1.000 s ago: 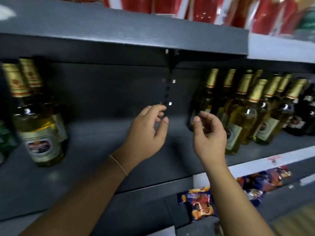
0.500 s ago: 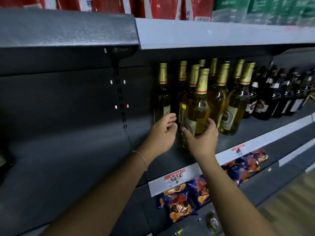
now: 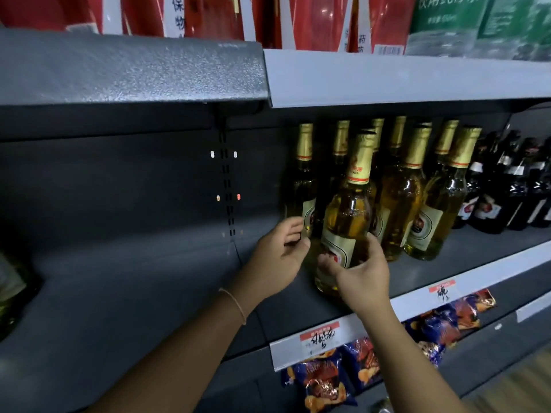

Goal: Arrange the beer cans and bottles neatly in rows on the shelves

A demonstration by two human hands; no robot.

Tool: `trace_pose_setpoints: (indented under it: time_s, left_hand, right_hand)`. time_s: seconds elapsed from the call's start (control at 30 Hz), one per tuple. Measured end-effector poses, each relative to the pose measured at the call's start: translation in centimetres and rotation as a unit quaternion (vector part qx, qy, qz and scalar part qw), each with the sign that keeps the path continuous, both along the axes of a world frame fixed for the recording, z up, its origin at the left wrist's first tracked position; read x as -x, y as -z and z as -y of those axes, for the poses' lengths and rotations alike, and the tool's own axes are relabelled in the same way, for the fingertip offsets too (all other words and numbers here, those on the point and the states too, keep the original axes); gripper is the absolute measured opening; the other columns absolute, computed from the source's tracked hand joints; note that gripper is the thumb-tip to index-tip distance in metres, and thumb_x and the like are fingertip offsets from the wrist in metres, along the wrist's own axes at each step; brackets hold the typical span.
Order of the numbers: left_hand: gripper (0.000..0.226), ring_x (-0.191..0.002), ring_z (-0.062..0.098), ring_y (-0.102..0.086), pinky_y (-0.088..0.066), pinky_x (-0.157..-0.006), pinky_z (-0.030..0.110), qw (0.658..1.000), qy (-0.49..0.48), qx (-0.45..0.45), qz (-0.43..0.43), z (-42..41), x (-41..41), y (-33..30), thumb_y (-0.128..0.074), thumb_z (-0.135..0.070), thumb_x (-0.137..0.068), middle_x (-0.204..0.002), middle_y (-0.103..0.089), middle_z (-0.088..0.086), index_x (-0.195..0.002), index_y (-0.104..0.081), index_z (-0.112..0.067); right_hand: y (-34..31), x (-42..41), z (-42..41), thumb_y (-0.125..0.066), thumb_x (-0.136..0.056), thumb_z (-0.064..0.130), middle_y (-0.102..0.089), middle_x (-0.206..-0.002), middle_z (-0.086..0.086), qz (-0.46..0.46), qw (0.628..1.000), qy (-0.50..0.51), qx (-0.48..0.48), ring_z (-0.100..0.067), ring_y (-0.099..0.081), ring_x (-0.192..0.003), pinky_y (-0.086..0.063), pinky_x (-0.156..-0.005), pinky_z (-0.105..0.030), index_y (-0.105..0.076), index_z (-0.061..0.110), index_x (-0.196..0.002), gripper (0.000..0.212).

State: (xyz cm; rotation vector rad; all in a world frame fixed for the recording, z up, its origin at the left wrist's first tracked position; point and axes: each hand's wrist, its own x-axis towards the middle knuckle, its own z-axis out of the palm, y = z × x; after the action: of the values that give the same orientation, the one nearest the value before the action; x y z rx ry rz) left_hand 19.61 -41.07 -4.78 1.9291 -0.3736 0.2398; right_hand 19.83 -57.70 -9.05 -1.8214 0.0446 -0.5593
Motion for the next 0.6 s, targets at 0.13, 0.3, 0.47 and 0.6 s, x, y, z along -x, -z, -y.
trace_pose_setpoints:
  time_s: [0.13, 0.3, 0.47, 0.6]
  left_hand:
    - [0.052, -0.124, 0.003, -0.052, -0.043, -0.103, 0.020, 1.000, 0.015, 0.018, -0.011, -2.6, 1.4, -1.2, -0.061, -0.026, -0.094, -0.138, -0.053, -0.003, -0.142, -0.043, -0.017]
    - [0.027, -0.100, -0.006, -0.063, -0.049, -0.084, 0.012, 0.999, 0.012, 0.033, -0.022, -7.9, 4.2, -3.2, -0.065, -0.019, -0.091, -0.108, -0.066, -0.014, -0.111, -0.057, -0.036]
    - [0.029, -0.086, -0.014, -0.063, -0.048, -0.072, 0.007, 0.998, -0.014, 0.046, -0.037, -15.0, 7.3, -4.1, -0.073, -0.015, -0.085, -0.094, -0.064, -0.020, -0.101, -0.058, -0.034]
    - [0.034, -0.093, 0.003, -0.069, -0.055, -0.086, 0.024, 0.997, -0.052, 0.032, -0.042, -20.4, 10.0, -3.9, -0.078, -0.019, -0.080, -0.099, -0.073, -0.007, -0.111, -0.065, -0.019]
  right_hand:
    - [-2.2, 2.0, -3.0, -0.091, -0.066, 0.017, -0.069, -0.112, 0.008, -0.016, 0.993, -0.111, -0.049, -0.007, -0.067, -0.101, -0.057, -0.089, -0.034, -0.054, 0.023, -0.127, 0.072]
    - [-3.6, 3.7, -8.8, -0.088, -0.068, 0.004, -0.074, -0.101, 0.003, -0.031, 0.970, -0.223, -0.087, -0.013, -0.072, -0.093, -0.060, -0.080, -0.032, -0.056, 0.019, -0.121, 0.064]
    - [-2.9, 5.6, -15.6, -0.089, -0.062, 0.013, -0.073, -0.107, -0.005, -0.057, 0.950, -0.287, -0.110, -0.020, -0.071, -0.099, -0.059, -0.082, -0.033, -0.055, 0.014, -0.120, 0.067]
    - [-2.3, 7.7, -21.4, -0.087, -0.069, 0.004, -0.073, -0.104, -0.005, -0.064, 0.940, -0.327, -0.080, -0.020, -0.071, -0.096, -0.059, -0.081, -0.032, -0.056, 0.015, -0.119, 0.060]
